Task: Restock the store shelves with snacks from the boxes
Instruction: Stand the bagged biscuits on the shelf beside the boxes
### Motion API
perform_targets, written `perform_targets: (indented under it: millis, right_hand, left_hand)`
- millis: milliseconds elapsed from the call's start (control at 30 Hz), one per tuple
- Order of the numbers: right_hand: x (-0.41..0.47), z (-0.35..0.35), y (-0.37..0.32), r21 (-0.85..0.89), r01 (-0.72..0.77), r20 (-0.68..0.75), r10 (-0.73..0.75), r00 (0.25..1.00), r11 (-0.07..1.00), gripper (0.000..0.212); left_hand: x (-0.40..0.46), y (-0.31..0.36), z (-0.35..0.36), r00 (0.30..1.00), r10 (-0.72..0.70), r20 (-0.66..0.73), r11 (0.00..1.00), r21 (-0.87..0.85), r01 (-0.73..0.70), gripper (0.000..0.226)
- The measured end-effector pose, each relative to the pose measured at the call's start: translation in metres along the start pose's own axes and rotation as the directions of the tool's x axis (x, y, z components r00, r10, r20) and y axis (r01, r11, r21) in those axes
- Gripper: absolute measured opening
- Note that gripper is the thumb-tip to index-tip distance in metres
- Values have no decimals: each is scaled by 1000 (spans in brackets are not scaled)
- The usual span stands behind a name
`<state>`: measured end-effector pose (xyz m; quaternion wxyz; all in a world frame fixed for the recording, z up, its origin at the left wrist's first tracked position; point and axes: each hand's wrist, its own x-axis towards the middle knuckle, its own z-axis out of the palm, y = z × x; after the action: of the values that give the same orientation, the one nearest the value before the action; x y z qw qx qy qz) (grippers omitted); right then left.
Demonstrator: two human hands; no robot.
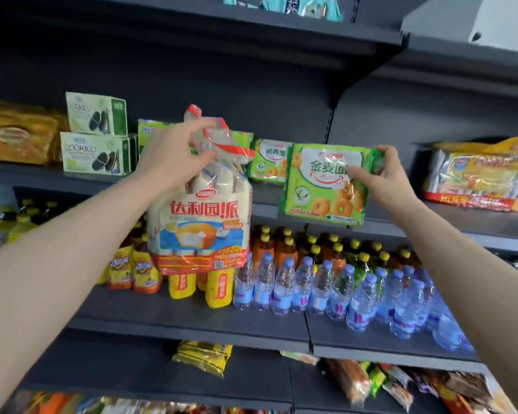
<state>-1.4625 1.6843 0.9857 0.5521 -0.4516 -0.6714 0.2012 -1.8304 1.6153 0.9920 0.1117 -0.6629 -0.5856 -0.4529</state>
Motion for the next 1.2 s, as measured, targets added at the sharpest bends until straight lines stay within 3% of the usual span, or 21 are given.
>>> perform_targets:
  millis: [200,500,700,767,867,900,967,1033,1100,1200]
  right_hand:
    - [67,24,8,-5,-81,-140,80,987,997,54]
    - [149,130,64,-131,-72,64,81,995,989,41]
    - [188,144,97,-288,7,138,34,990,958,54]
    - [192,138,102,-428,72,136,-15,991,901,57]
    - [190,120,98,-522,222,56,-227,972,824,49]
    - [189,113,92,-475,254,40,-268,963,842,39]
    - [181,97,71,-220,194,109,-174,979,956,22]
    - [170,83,50,44,9,334,-23,942,999,30]
    - [163,72,40,153,-156,523,54,850,976,43]
    - [167,56,46,156,-207,580,80,811,966,65]
  left_hand:
    - [52,-7,-3,998,-20,-60,1000,14,21,55]
    - [104,-21,33,991,-112,68,993,-33,114,51]
    - [130,-16,54,981,-141,130,989,-16,144,48]
    - [139,-9,63,976,-147,161,988,-17,152,47]
    - [154,7,81,968,-141,206,989,-18,148,47]
    - [160,13,88,966,-136,219,989,-20,143,47]
    - [174,26,104,964,-122,236,990,-45,137,45]
    - [188,43,119,962,-121,243,983,-107,151,37]
    - [201,60,132,965,-129,231,970,-174,171,35]
    - [214,85,154,983,-104,151,974,-187,131,44]
